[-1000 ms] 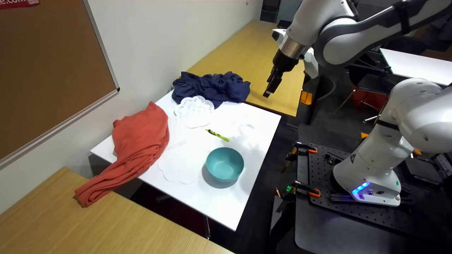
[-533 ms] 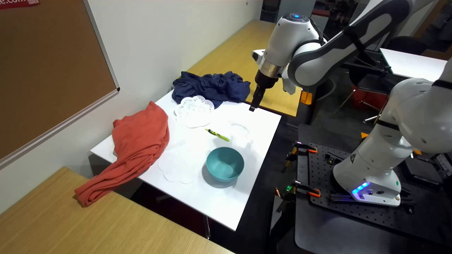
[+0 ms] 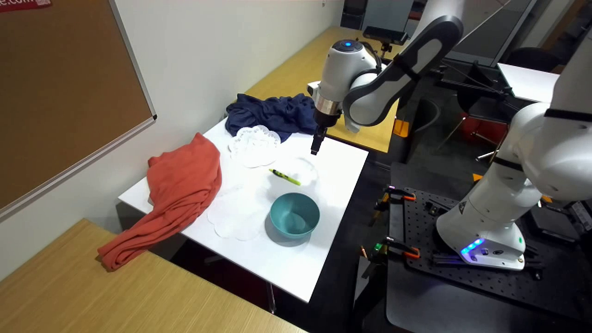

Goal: Put the pen in the bowl

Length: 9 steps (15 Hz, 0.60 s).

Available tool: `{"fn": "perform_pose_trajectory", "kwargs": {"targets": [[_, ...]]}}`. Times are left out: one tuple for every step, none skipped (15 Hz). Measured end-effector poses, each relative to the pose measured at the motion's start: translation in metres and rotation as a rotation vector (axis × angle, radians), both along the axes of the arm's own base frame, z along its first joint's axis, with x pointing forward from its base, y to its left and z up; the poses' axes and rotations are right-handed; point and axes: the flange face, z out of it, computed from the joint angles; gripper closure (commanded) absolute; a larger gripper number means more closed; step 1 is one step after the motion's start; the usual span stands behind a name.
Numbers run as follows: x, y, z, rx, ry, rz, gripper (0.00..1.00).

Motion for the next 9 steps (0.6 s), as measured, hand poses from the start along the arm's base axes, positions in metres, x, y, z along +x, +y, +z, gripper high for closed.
{"fn": "perform_pose_trajectory", "kwargs": {"targets": [[0.007,-0.002,-0.007,-0.002,0.008,0.000,0.00],[0.013,-0.004,-0.014,-0.002,0.015,-0.003,0.00],[0.020,-0.005,-0.021,0.001,0.022,-0.009,0.00],[0.026,-0.005,-0.028,0.003,0.028,-0.014,0.00],[0.032,-0.005,-0.035,0.009,0.032,-0.020,0.00],[0.038,-0.004,-0.042,0.016,0.036,-0.027,0.00],[0.044,-0.003,-0.049,0.024,0.039,-0.034,0.00],[0.050,-0.001,-0.055,0.033,0.041,-0.041,0.00],[0.057,0.002,-0.062,0.040,0.043,-0.045,0.00]]}}
